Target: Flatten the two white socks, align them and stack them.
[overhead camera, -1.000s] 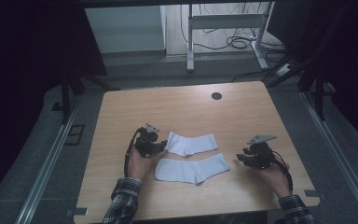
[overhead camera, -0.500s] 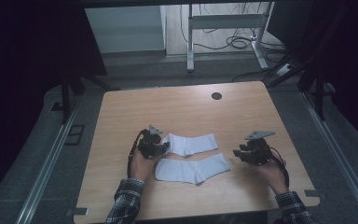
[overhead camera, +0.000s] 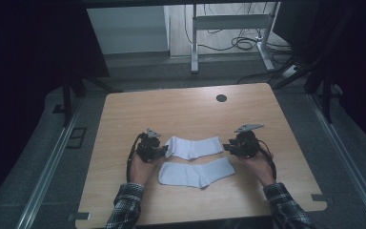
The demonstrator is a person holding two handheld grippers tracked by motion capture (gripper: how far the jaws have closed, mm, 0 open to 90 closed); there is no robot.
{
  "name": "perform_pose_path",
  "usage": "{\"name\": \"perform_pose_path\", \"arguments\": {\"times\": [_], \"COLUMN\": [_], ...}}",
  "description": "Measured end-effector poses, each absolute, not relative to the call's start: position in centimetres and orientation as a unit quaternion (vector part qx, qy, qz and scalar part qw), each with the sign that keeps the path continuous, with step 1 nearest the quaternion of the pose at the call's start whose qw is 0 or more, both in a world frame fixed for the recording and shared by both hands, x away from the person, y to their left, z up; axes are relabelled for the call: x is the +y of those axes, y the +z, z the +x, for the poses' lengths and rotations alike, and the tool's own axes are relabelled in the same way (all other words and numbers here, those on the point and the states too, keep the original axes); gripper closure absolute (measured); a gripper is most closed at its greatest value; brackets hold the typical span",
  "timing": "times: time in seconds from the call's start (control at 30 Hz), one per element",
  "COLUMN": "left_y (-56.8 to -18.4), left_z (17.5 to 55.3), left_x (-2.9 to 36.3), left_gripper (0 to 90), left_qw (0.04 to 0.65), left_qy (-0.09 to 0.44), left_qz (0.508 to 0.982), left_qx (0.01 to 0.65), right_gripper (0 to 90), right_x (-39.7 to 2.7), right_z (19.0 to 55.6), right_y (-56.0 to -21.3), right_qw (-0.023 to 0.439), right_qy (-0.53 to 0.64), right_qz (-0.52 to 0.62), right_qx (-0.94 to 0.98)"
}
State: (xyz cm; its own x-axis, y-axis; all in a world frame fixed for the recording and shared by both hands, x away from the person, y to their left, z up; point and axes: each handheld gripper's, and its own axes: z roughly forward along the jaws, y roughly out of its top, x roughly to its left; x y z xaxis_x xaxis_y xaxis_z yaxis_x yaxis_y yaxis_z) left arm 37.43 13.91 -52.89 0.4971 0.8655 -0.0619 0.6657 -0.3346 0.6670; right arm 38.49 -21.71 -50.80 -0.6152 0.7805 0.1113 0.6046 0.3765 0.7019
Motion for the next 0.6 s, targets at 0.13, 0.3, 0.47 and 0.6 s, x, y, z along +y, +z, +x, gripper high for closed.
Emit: {"name": "perform_pose_path", "arguments": {"times": [0.13,0.3,0.47,0.6], "left_y": [-53.2,-53.2,-53.0,-52.8], "left_z": [37.5,38.1,38.7,38.5], "left_x": [14.2,14.9,16.3,16.4], "left_gripper": [56.9,56.2,55.7,56.4], "left_qw": [0.321,0.306,0.317,0.328], "left_qy": [0.155,0.172,0.178,0.175], "left_qz": [0.800,0.799,0.781,0.782], "left_qx": [0.482,0.488,0.508,0.500], "right_gripper": [58.6,59.1,58.9,58.9], "right_x": [-20.1,-19.4,-20.4,-20.9], "right_z": [39.2,39.6,40.4,40.8], "right_y": [-51.5,-52.4,-52.3,-51.7], "right_qw": [0.116,0.133,0.146,0.149], "right_qy": [0.355,0.323,0.320,0.335], "right_qz": [0.421,0.411,0.430,0.439], "right_qx": [0.827,0.842,0.831,0.820]}}
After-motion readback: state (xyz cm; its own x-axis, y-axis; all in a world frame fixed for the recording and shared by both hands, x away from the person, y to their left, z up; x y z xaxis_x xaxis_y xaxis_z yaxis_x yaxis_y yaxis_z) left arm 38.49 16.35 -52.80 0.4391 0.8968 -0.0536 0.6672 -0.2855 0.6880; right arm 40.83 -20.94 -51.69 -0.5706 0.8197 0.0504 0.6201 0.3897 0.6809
